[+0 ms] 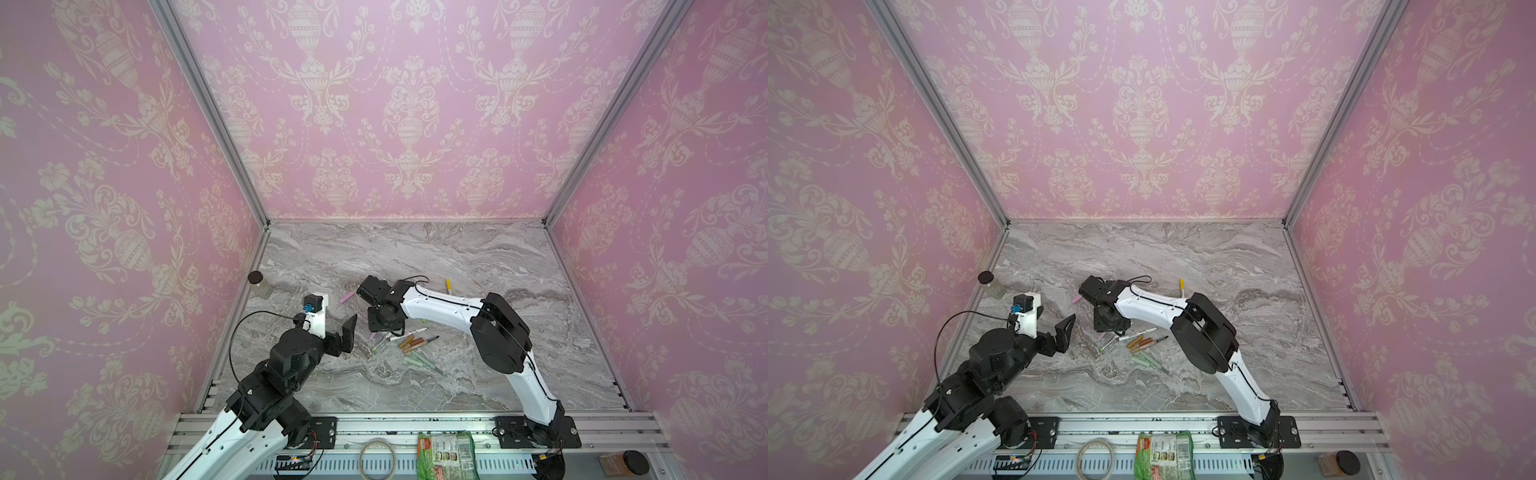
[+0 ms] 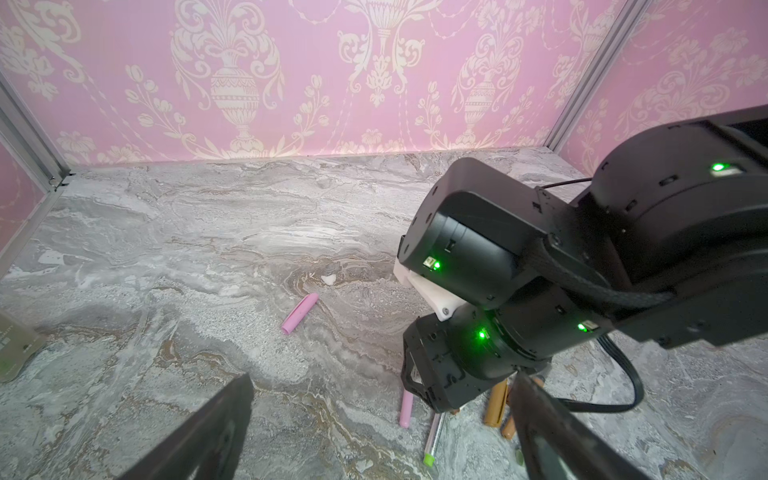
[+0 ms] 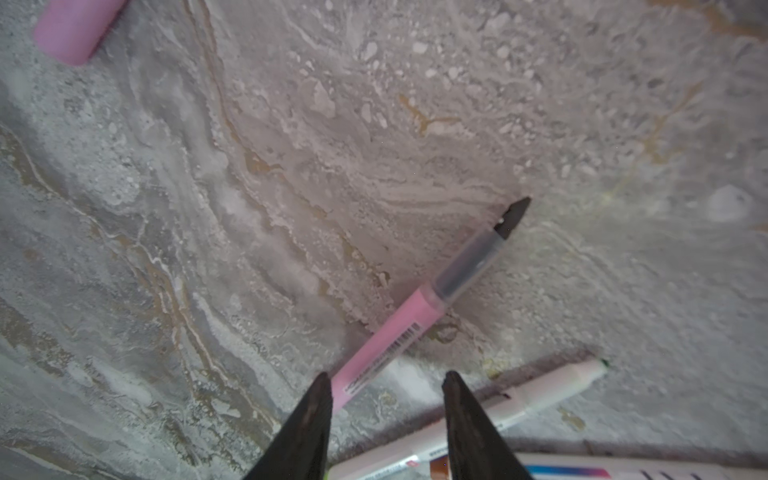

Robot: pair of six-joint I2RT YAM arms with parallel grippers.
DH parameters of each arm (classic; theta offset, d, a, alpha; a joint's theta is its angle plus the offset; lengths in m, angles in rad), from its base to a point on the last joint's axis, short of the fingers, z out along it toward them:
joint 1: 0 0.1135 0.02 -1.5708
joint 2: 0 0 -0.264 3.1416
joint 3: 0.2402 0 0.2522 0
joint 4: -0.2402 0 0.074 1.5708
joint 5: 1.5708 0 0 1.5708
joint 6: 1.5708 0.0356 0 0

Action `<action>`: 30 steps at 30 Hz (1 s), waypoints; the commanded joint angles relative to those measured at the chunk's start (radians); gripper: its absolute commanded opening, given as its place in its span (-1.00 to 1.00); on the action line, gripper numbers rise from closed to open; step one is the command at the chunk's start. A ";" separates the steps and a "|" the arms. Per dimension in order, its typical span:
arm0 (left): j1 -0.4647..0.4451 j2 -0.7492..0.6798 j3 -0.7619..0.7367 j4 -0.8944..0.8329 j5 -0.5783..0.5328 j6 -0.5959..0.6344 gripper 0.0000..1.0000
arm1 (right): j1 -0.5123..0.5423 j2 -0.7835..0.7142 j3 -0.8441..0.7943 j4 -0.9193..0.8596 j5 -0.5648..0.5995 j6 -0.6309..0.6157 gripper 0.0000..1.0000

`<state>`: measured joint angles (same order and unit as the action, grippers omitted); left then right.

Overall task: Insert the pens into the pen caps
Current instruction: 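Move the right gripper to the pink pen and grasp it, then lift the pink pen upright with the right gripper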

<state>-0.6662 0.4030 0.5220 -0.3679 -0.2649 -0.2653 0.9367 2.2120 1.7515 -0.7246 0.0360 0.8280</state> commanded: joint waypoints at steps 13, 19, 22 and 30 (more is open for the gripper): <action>-0.003 0.044 -0.008 0.049 0.013 -0.006 0.99 | 0.019 0.159 0.112 -0.123 0.112 -0.047 -0.35; -0.003 0.066 -0.001 0.058 0.018 0.002 0.99 | 0.020 0.180 0.120 -0.072 0.063 -0.003 -0.48; -0.002 0.064 -0.002 0.060 0.026 -0.003 0.99 | 0.018 0.187 0.109 -0.021 0.019 0.028 -0.49; -0.003 0.063 -0.009 0.064 0.054 -0.017 0.99 | 0.003 0.172 0.069 0.065 -0.019 0.079 -0.70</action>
<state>-0.6662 0.4667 0.5205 -0.3164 -0.2443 -0.2649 0.9459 2.3211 1.8709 -0.6704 0.0643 0.8688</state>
